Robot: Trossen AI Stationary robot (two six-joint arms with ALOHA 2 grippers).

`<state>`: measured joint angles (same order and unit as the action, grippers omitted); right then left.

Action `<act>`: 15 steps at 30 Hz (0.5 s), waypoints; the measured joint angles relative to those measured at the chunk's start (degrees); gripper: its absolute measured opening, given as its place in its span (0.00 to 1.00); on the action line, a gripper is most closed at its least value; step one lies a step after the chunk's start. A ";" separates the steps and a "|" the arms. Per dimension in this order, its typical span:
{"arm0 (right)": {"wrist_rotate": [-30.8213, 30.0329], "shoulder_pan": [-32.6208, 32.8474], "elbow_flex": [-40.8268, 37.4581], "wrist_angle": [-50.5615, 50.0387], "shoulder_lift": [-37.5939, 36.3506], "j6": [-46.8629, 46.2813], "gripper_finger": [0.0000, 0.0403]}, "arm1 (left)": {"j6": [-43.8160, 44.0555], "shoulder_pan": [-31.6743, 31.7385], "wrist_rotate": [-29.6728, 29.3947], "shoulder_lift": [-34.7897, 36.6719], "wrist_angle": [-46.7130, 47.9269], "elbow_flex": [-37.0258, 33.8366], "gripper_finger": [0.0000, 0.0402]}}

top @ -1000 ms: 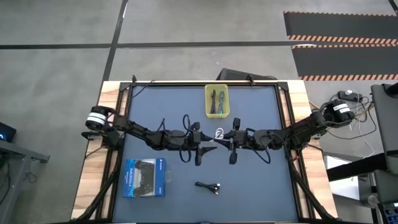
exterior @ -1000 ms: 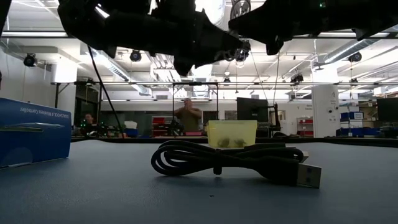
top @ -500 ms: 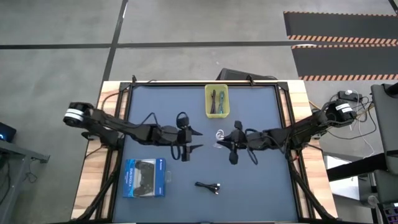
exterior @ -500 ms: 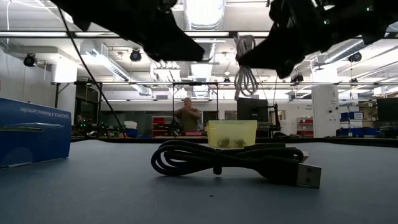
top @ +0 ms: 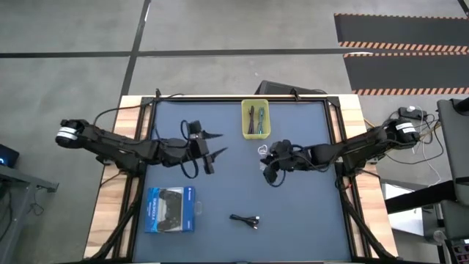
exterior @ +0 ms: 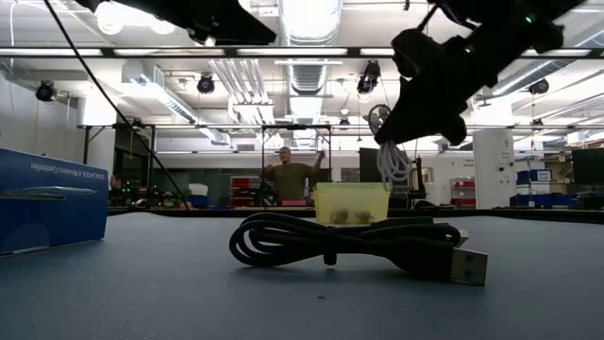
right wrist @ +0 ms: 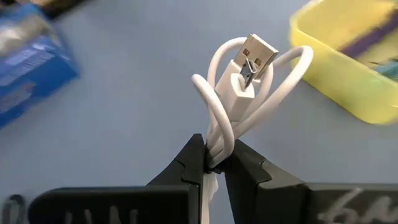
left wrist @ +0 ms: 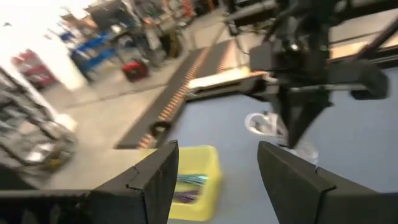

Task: Pick and place USB-C Cables
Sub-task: Put the white charger cable into the yellow bin

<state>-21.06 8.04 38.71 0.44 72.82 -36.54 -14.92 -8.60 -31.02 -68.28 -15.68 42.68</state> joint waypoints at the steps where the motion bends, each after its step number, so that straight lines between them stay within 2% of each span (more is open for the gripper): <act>1: -0.01 -0.31 1.63 -3.62 0.02 -0.75 0.07 | -1.11 0.02 -1.28 0.69 -0.30 -0.30 0.51; 8: 0.58 -2.39 13.64 -23.78 0.18 -4.49 0.07 | -5.42 0.02 -10.05 4.39 -0.15 -2.25 0.51; 15: 1.58 -6.01 27.34 -40.45 3.17 -6.33 0.07 | -5.48 0.02 -11.46 6.36 0.70 -5.33 0.51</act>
<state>-19.48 2.03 66.05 -40.01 75.99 -42.87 -20.40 -8.58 -42.47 -61.92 -14.98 37.35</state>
